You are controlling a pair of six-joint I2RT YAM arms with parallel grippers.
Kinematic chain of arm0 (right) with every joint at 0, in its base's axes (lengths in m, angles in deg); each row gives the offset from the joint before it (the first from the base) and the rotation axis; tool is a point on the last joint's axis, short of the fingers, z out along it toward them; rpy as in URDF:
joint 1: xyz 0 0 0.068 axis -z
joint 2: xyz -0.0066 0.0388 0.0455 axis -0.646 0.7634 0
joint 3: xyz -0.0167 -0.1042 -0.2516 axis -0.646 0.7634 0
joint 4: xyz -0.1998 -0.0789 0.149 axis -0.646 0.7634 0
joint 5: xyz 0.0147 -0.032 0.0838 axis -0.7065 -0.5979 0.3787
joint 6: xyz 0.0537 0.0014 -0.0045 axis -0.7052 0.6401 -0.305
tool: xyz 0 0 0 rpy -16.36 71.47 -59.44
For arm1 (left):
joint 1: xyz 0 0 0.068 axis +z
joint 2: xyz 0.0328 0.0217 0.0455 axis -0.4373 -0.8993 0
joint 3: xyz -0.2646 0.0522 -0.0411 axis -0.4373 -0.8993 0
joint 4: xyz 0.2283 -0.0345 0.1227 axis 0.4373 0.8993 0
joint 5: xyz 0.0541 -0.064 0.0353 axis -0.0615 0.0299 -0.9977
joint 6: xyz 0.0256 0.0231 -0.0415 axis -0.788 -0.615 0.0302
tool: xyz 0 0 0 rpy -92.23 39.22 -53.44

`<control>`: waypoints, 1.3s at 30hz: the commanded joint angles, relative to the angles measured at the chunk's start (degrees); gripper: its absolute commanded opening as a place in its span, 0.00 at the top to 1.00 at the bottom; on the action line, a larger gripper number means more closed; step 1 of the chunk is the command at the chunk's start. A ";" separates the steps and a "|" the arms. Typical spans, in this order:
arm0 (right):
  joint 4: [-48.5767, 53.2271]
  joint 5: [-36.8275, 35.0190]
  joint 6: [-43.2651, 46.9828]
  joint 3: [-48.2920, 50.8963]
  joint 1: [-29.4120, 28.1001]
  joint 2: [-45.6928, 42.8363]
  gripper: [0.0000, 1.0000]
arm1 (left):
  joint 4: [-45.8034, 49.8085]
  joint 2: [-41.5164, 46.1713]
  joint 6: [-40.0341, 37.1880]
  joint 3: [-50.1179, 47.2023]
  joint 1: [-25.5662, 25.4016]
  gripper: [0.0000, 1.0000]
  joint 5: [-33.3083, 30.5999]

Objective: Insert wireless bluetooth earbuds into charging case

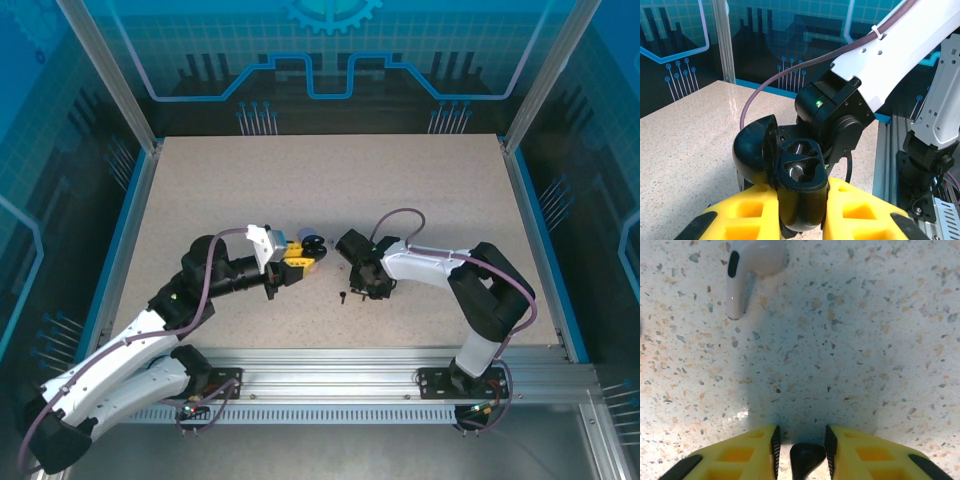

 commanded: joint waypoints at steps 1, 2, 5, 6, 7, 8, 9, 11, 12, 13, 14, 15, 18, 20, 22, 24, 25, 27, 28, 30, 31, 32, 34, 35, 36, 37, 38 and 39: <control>-0.39 3.20 -0.63 2.37 -0.59 2.22 0.71 | 0.06 0.85 -0.72 1.37 -0.49 0.94 -0.98; -0.82 3.50 -0.45 2.43 -0.60 2.25 0.73 | 0.11 0.87 -0.81 1.35 -0.49 0.94 -1.00; -1.75 3.87 0.34 2.55 -0.63 1.60 0.78 | 0.07 0.92 -0.82 1.26 -0.49 0.94 -1.16; -1.85 3.66 0.64 2.53 -0.57 1.24 0.79 | 0.08 0.92 -0.83 1.18 -0.49 0.94 -1.17; -1.84 3.32 0.92 2.53 -0.55 0.89 0.79 | -0.10 0.87 -0.67 1.03 -0.49 0.94 -1.25; -1.95 2.95 1.10 2.65 -0.50 0.45 0.79 | -0.48 0.90 -0.49 0.80 -0.47 0.94 -1.16; -2.09 2.75 1.30 2.77 -0.41 -0.08 0.78 | -1.09 0.83 -0.15 0.45 -0.49 0.94 -1.25; -2.68 2.46 1.67 3.20 -0.20 -1.29 0.79 | -2.14 0.68 0.38 -0.27 -0.47 0.94 -1.33; -3.25 2.16 1.83 3.59 -0.01 -2.14 0.78 | -2.66 0.52 0.73 -0.64 -0.49 0.94 -1.35; -3.95 1.91 2.00 3.98 0.02 -3.00 0.78 | -2.99 0.40 1.11 -0.90 -0.47 0.94 -1.34; -4.82 1.60 2.42 4.48 0.07 -4.03 0.78 | -3.57 0.15 1.42 -1.23 -0.49 0.94 -1.30; -5.37 1.11 2.54 4.92 0.15 -5.04 0.78 | -3.85 -0.09 1.74 -1.41 -0.49 0.94 -1.25; -5.85 0.18 3.73 5.51 0.53 -7.20 0.78 | -4.43 -0.78 2.15 -2.02 -0.48 0.94 -1.51; -5.52 -0.22 4.53 5.51 0.75 -8.02 0.78 | -5.25 -1.09 2.42 -2.57 -0.45 0.94 -1.70; -5.06 -0.36 5.02 5.50 1.14 -8.62 0.77 | -5.95 -1.40 2.67 -3.10 -0.47 0.94 -1.99; -4.96 -0.88 5.68 5.60 1.41 -9.64 0.77 | -6.72 -1.70 2.94 -3.73 -0.46 0.94 -2.37; -5.28 -1.01 6.12 5.60 1.55 -10.34 0.77 | -7.17 -1.93 3.21 -4.18 -0.49 0.94 -2.56; -5.61 -2.00 6.89 5.58 1.82 -12.89 0.77 | -8.54 -2.54 3.86 -5.34 -0.43 0.94 -2.89; -5.65 -2.38 7.13 7.06 1.91 -13.90 0.78 | -9.23 -2.82 4.18 -5.86 -0.49 0.94 -3.09; -6.02 -3.92 8.00 7.62 2.25 -17.71 0.77 | -10.94 -3.86 5.02 -6.93 -0.56 0.94 -3.58; -6.30 -4.38 8.46 7.75 2.35 -19.35 0.77 | -11.84 -4.44 5.42 -7.36 -0.54 0.94 -3.81; -6.56 -4.79 9.03 7.90 2.53 -21.33 0.77 | -13.06 -5.07 6.11 -7.81 -0.55 0.94 -3.97; -7.05 -5.66 10.33 7.89 2.72 -25.03 0.77 | -15.92 -6.83 7.30 -8.70 -0.66 0.94 -4.23; -7.18 -6.16 11.03 7.72 2.94 -26.91 0.77 | -17.10 -7.78 7.58 -8.97 -0.69 0.94 -4.54; -7.54 -6.60 11.86 7.59 2.94 -28.96 0.77 | -17.92 -8.70 7.76 -9.11 -0.78 0.95 -4.96; -7.80 -6.91 12.43 7.42 2.97 -30.71 0.77 | -18.56 -9.51 7.79 -9.24 -0.89 0.94 -5.43; -8.38 -7.19 13.19 7.36 2.97 -32.66 0.77 | -19.40 -10.55 7.81 -9.24 -1.06 0.95 -5.95; -9.14 -7.29 14.10 7.36 3.01 -34.61 0.77 | -20.17 -11.60 7.71 -9.17 -1.20 0.95 -6.38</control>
